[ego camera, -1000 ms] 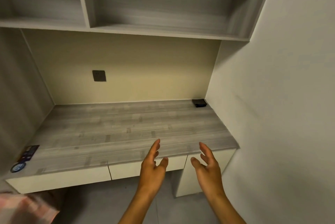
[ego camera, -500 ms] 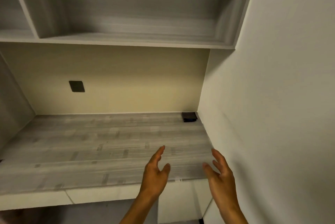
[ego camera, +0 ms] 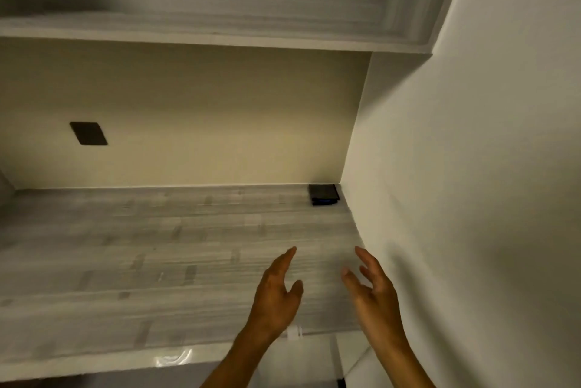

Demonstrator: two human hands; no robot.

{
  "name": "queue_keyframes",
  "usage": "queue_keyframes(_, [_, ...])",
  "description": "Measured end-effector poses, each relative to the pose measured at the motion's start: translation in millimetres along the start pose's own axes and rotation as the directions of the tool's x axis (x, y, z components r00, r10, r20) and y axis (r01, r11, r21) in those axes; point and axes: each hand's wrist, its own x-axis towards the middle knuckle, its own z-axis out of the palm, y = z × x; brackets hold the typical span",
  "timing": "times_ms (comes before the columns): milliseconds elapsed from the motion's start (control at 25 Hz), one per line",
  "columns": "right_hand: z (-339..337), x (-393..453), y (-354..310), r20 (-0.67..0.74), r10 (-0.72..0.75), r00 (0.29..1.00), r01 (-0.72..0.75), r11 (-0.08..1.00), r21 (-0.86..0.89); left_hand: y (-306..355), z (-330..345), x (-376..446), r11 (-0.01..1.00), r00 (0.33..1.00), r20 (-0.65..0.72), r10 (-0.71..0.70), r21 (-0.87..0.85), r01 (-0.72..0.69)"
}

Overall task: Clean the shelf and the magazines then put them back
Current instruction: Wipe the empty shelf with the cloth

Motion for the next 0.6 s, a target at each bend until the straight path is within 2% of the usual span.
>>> queue_keyframes(200, [37, 111, 8, 0.034, 0.031, 0.999, -0.027, 0.993, -0.116, -37, -1, 107, 0.997, 0.994, 0.077, -0.077, -0.024, 0.079])
queue_keyframes(280, [56, 156, 22, 0.078, 0.054, 0.995, -0.036, 0.974, -0.225, -62, -9, 156, 0.993, 0.987, 0.114, -0.118, 0.002, 0.118])
queue_keyframes(440, [84, 245, 41, 0.124, 0.082, 0.989, -0.030, 0.926, -0.376, -108, -29, 247, 0.968, 0.973, 0.107, -0.204, 0.170, 0.184])
queue_keyframes(600, [113, 318, 57, 0.167, 0.103, 0.981, -0.019, 0.895, -0.445, -149, -13, 279, 0.893, 0.940, 0.228, -0.254, 0.428, 0.137])
